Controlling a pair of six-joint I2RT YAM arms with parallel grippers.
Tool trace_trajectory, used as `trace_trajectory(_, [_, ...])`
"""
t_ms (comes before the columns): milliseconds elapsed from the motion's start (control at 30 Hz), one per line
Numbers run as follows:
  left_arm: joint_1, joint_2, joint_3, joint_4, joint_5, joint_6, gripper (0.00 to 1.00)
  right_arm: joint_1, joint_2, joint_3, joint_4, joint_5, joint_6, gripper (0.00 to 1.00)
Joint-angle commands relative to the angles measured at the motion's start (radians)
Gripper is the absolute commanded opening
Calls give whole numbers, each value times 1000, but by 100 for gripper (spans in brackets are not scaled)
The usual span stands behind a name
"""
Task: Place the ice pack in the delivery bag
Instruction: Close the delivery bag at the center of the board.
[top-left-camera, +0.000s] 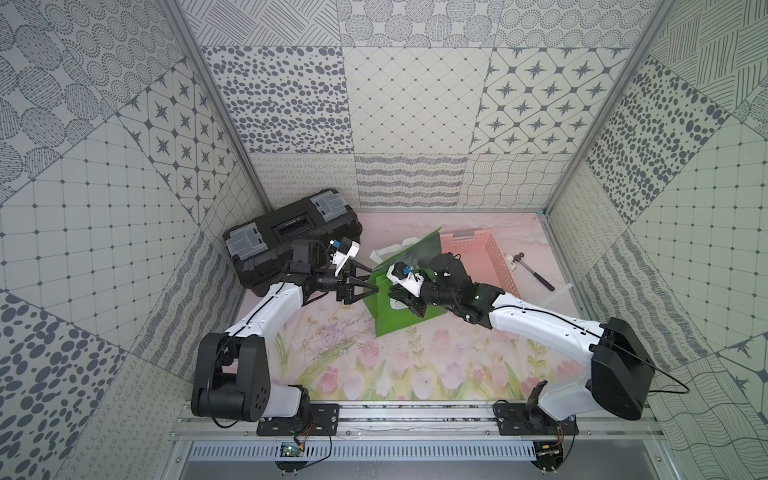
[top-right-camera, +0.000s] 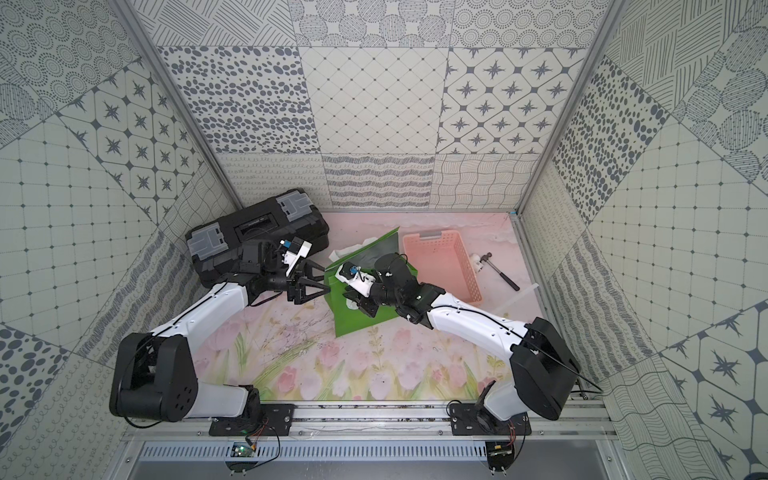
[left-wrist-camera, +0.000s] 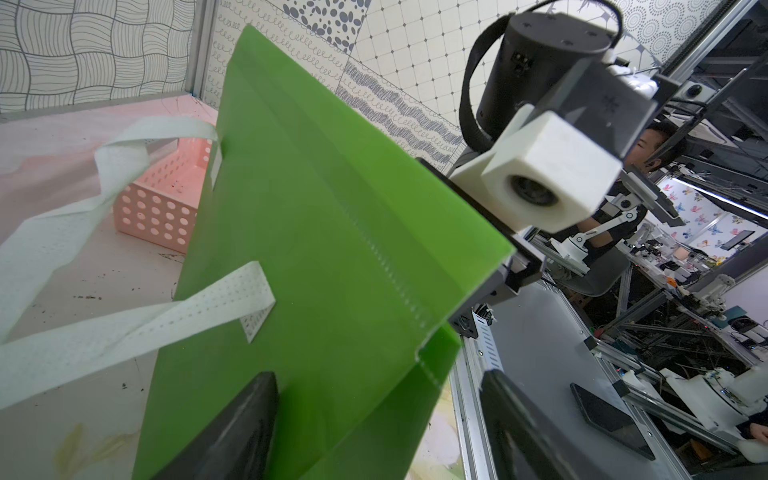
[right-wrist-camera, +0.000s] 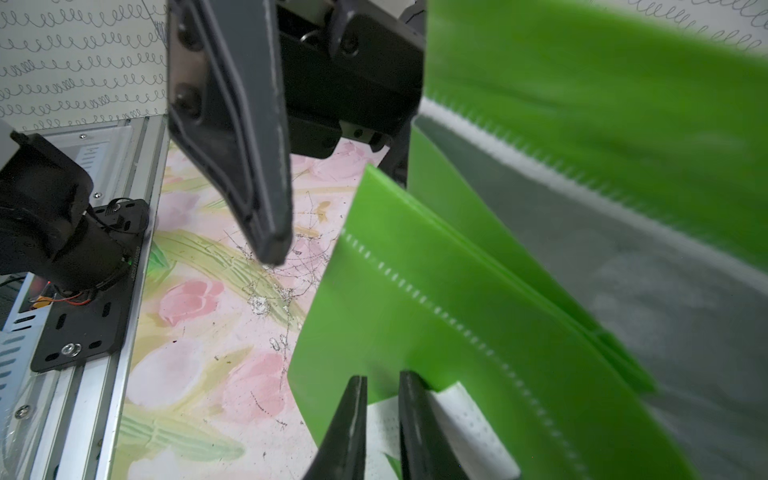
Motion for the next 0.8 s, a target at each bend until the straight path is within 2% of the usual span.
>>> trace_trajectory(0, [-31,-6,-16,81,-27,-58,81,-4,27,40,63,9,-7,19])
trace_trajectory(200, [-63,9,-12,130,-90,-92,77,-3,41,57,67,16,-18,19])
trace_trajectory(333, [-84,27,-8,161,-133,-122,69,-3,39,57,69,22,-18,19])
trace_trajectory(533, [-101,44,-8,205,-162,-170,49,-4,37,58,74,33,-11,19])
trace_trajectory(633, [-101,46,-6,224,-175,-200,35,-5,26,68,69,32,2,20])
trace_trajectory(767, [-102,46,-3,233,-185,-218,15,-31,-54,72,-7,-12,28,29])
